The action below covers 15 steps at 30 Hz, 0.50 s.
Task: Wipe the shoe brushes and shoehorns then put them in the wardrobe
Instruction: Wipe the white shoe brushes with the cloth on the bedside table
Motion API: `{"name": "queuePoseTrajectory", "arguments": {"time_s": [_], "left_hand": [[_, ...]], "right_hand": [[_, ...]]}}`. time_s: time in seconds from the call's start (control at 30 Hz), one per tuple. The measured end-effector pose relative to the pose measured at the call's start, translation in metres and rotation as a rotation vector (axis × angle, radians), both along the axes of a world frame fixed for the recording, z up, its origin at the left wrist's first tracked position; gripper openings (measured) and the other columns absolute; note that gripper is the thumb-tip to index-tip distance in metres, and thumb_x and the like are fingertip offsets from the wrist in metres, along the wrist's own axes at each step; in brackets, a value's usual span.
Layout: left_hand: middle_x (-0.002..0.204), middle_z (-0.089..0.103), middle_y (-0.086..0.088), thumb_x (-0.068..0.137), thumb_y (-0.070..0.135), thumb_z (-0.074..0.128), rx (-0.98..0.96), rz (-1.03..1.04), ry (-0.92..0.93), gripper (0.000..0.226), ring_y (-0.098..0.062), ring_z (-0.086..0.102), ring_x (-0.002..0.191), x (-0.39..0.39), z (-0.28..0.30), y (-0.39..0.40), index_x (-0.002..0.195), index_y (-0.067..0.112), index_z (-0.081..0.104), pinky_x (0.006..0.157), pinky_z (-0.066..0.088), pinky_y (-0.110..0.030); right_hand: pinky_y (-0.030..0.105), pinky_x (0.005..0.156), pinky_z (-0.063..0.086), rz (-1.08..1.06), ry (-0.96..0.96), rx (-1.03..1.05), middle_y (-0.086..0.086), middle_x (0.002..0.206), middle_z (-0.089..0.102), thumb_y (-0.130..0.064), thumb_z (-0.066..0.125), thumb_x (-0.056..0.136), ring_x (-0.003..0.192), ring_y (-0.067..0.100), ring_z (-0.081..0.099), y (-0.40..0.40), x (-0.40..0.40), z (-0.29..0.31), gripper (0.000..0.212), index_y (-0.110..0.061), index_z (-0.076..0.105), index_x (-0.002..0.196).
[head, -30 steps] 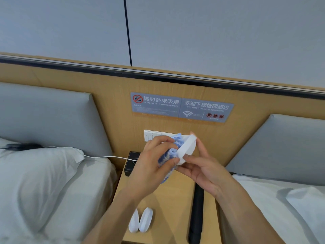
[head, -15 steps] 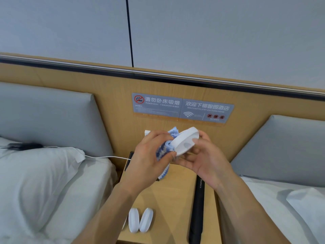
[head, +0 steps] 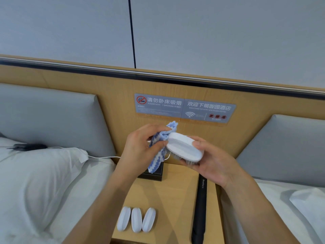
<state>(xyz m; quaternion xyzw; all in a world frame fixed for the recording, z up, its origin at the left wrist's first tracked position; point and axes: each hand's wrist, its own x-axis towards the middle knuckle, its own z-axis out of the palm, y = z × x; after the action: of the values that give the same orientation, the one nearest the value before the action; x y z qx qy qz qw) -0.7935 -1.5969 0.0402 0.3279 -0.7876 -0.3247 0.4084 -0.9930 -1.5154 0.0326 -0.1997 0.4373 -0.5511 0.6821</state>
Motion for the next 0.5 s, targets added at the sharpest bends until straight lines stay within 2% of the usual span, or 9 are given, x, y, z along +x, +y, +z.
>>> {"name": "queuePoseTrajectory", "arguments": {"time_s": [0.1, 0.23, 0.3, 0.4, 0.5], "left_hand": [[0.106, 0.07, 0.02, 0.08, 0.009, 0.074, 0.027, 0.083, 0.001, 0.042, -0.001, 0.064, 0.099, -0.005, 0.003, 0.003, 0.115, 0.033, 0.068, 0.084, 0.049, -0.016], [0.097, 0.068, 0.017, 0.08, 0.009, 0.072, -0.008, 0.183, -0.025, 0.041, 0.003, 0.062, 0.092, -0.012, 0.004, 0.017, 0.11, 0.036, 0.067, 0.078, 0.042, -0.004], [0.094, 0.066, 0.015, 0.082, 0.01, 0.071, -0.047, 0.22, -0.049, 0.037, 0.001, 0.06, 0.088, -0.014, 0.004, 0.024, 0.112, 0.033, 0.069, 0.075, 0.04, -0.003], [0.104, 0.066, 0.011, 0.087, 0.012, 0.067, -0.079, 0.224, -0.086, 0.035, -0.002, 0.058, 0.098, -0.017, 0.005, 0.029, 0.12, 0.025, 0.067, 0.082, 0.039, -0.004], [0.101, 0.066, 0.007, 0.091, 0.009, 0.062, -0.094, 0.178, -0.131, 0.028, -0.01, 0.054, 0.097, -0.021, 0.008, 0.036, 0.118, 0.015, 0.067, 0.082, 0.04, -0.01]], "right_hand": [[0.04, 0.087, 0.055, 0.121, 0.058, -0.041, 0.017, 0.123, 0.065, -0.021, 0.084, 0.059, 0.107, 0.03, 0.065, 0.002, 0.005, 0.0, 0.065, -0.009, 0.069, 0.12], [0.039, 0.091, 0.048, 0.171, 0.158, -0.069, 0.012, 0.126, 0.065, -0.022, 0.079, 0.064, 0.109, 0.027, 0.061, 0.002, 0.006, 0.003, 0.07, -0.019, 0.063, 0.132], [0.039, 0.09, 0.051, 0.197, 0.172, -0.074, 0.011, 0.123, 0.068, -0.02, 0.08, 0.065, 0.106, 0.027, 0.064, 0.004, 0.005, 0.003, 0.069, -0.022, 0.063, 0.132], [0.038, 0.083, 0.058, 0.216, 0.19, -0.082, 0.014, 0.121, 0.069, -0.018, 0.08, 0.069, 0.101, 0.027, 0.068, 0.006, 0.008, 0.003, 0.067, -0.019, 0.061, 0.133], [0.041, 0.087, 0.059, 0.123, 0.186, -0.101, 0.017, 0.124, 0.068, -0.015, 0.074, 0.077, 0.101, 0.028, 0.068, 0.005, 0.011, 0.003, 0.06, -0.016, 0.059, 0.134]]}}
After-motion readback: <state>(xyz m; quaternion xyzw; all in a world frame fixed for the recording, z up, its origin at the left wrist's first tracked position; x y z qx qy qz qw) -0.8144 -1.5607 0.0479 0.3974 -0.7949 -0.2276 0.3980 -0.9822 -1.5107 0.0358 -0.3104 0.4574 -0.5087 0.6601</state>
